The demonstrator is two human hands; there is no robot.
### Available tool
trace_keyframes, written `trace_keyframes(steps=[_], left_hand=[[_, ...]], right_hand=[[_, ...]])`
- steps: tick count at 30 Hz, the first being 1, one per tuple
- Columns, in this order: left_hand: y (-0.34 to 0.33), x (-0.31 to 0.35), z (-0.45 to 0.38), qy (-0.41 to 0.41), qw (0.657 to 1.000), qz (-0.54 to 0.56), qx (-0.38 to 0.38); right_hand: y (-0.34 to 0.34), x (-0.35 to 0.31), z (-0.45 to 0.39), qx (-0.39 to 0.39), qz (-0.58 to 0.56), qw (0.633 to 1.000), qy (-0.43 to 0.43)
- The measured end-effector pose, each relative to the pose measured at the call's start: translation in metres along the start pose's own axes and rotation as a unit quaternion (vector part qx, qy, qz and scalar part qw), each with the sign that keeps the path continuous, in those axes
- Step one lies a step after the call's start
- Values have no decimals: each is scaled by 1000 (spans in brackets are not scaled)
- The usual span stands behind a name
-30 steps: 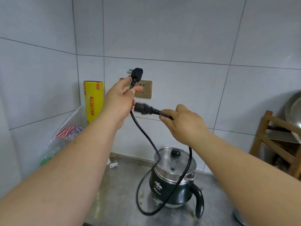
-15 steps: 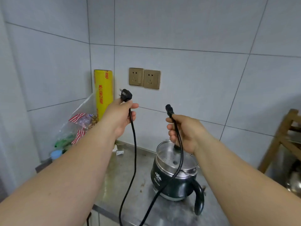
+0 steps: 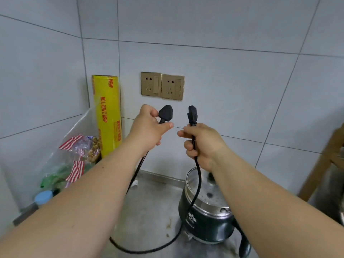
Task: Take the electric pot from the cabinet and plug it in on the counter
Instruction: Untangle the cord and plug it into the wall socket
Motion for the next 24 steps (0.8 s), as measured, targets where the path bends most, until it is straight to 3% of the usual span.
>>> trace_keyframes(steps=[6,9,12,18,21,22,24], left_hand=[[9,-26,-48,17,982,153,-105],[11,-35,-76,-14,989,124,-75],[2,-42,-97,-19,987,128,-94],[-18,-51,-136,81,966,233,-72],[-29,-52,-153,82,953,283,-78],[-33,-54,-156,88,947,300,-76],[-39,-57,-162,108,933,337,-65]], right_hand=[[-14,-2,-42,101,-31,994,-10],[-14,2,-56,140,-34,990,-9],[-12,3,-65,172,-22,985,1],[-9,-12,-80,213,15,976,41],[-12,-32,-92,232,175,955,61],[-13,-39,-97,230,282,928,72],[-18,-50,-110,198,509,826,137]])
Point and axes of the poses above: each hand's wrist, its own z-axis away from the middle knuckle, its own y-axis out of the back of the hand, x = y × z, the point moved 3 cm from there along -z, towards the middle knuckle, and after that the axes turned 9 degrees about -x, right-handed, at the moved point
